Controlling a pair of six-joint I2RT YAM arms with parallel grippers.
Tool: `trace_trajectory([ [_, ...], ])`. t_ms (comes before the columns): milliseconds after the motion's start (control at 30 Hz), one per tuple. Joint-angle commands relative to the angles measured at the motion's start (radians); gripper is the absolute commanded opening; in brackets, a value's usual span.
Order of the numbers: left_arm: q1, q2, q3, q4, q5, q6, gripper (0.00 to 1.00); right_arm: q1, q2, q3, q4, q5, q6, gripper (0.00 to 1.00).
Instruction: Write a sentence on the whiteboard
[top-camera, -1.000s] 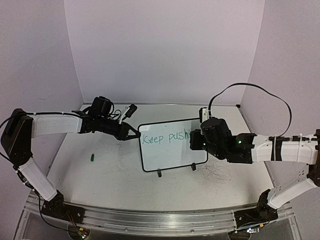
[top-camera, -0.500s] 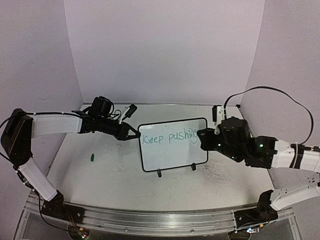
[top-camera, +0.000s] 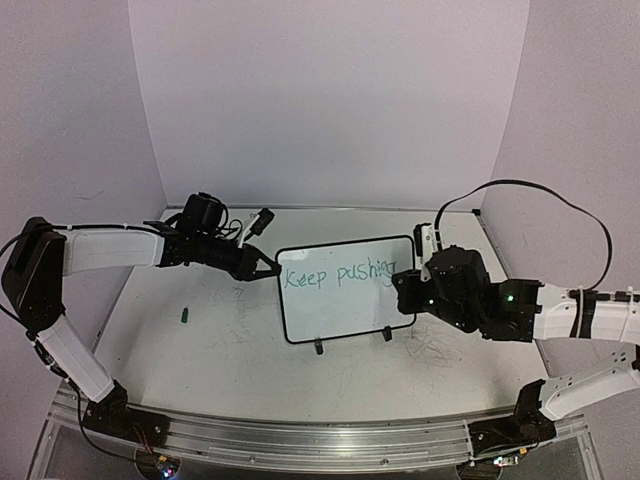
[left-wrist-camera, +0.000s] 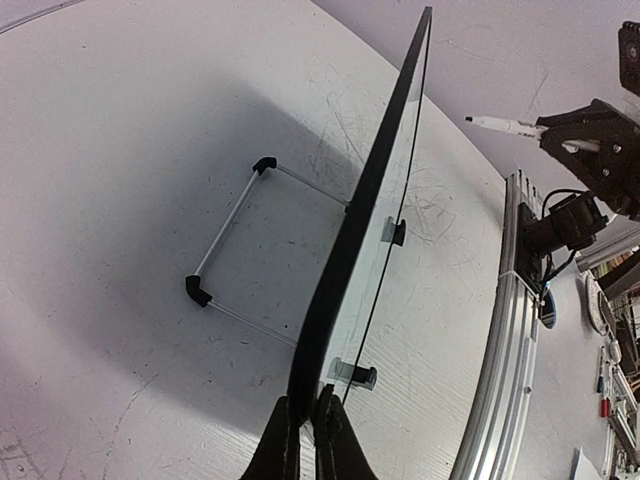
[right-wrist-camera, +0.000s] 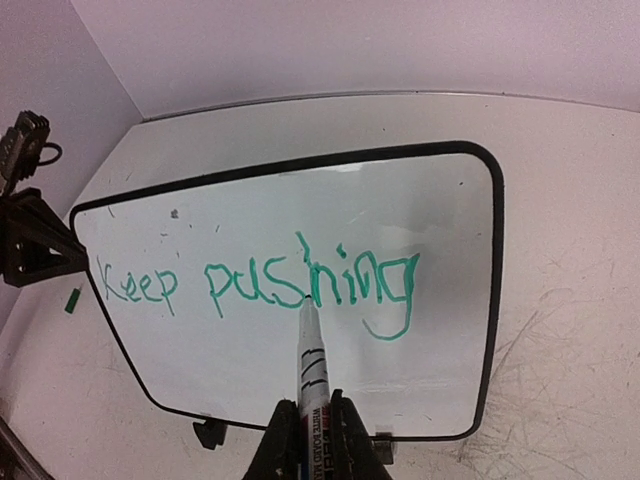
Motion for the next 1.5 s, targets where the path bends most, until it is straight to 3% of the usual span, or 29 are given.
trace_trajectory([
  [0,0.005,-0.024,0.023,-0.004,-0.064,0.004,0.00,0.038,0.039,0.038,0.079,0.014,-0.046,0.00],
  [167,0.005,-0.016,0.028,-0.005,-0.058,-0.008,0.00,0.067,0.102,0.057,0.162,-0.014,-0.064,0.00],
  [633,-0.008,-0.015,0.031,-0.005,-0.071,-0.018,0.00,0.140,0.240,0.094,0.197,-0.090,-0.032,0.00],
  [1467,-0.010,-0.020,0.046,-0.014,-0.087,-0.035,0.00,0.172,0.307,0.159,0.198,-0.080,-0.047,0.00],
])
